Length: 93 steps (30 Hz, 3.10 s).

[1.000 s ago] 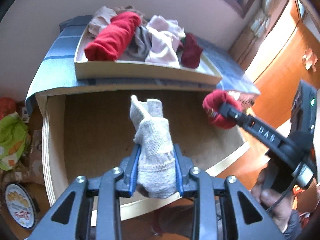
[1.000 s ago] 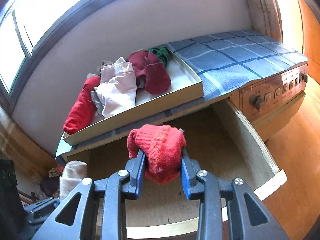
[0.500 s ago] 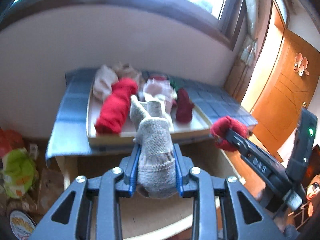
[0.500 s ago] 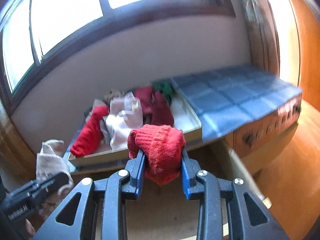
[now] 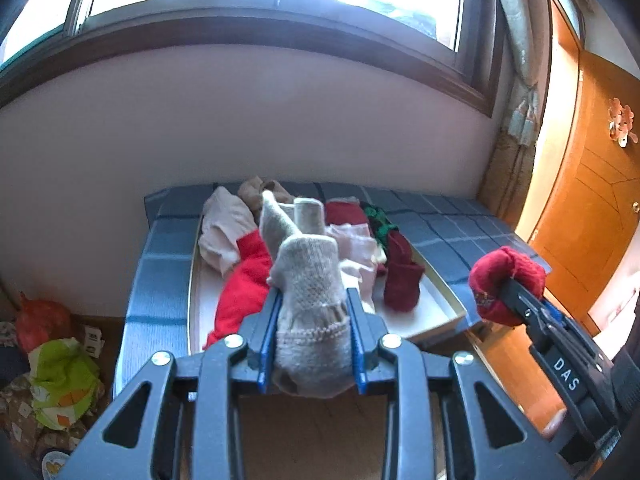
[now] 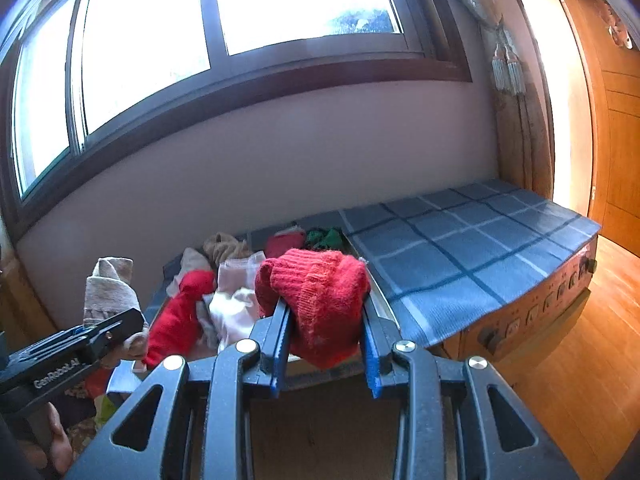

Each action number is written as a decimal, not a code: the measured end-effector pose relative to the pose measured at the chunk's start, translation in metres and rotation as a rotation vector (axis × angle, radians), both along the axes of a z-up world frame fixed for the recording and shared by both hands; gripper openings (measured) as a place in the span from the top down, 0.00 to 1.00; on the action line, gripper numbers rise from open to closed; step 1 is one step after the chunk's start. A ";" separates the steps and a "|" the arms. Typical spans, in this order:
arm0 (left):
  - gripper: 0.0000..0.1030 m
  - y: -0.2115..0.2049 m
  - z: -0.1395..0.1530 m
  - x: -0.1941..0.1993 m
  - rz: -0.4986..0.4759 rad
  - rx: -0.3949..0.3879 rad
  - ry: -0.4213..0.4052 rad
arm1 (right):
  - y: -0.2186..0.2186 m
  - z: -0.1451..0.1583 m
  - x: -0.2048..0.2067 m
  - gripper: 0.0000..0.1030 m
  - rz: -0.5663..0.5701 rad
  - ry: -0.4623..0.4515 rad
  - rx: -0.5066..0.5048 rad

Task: Take underwear out of drawer
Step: 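Lift and carry the white sock and red sock over the white tray with both tools, then lower both tools and open them to drop the socks onto the tray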

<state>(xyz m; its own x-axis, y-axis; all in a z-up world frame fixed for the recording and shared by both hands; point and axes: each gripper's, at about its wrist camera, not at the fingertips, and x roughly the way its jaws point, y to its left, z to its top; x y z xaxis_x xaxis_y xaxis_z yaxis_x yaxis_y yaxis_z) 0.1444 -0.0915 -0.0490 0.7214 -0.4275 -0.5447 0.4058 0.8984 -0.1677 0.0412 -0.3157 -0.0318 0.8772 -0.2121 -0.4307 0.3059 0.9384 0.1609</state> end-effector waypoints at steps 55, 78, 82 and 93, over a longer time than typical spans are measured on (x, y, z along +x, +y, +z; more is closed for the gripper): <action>0.72 -0.001 -0.029 0.096 0.103 0.202 0.074 | -0.018 0.012 0.103 0.68 -0.011 0.074 0.001; 0.72 -0.043 -0.034 0.074 -0.103 0.221 0.143 | -0.007 -0.048 0.117 0.67 0.023 0.258 0.081; 0.72 -0.048 -0.038 0.076 -0.083 0.229 0.150 | -0.012 -0.051 0.120 0.67 0.020 0.264 0.099; 0.72 -0.056 -0.053 0.092 -0.054 0.234 0.188 | -0.008 -0.057 0.146 0.67 0.032 0.302 0.071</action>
<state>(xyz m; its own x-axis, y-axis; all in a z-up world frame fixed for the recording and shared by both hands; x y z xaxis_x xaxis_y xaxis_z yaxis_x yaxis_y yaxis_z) 0.2362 -0.1476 -0.1019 0.5779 -0.3096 -0.7551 0.4355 0.8995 -0.0354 0.1873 -0.3236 -0.0885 0.7130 -0.1467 -0.6856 0.3206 0.9379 0.1327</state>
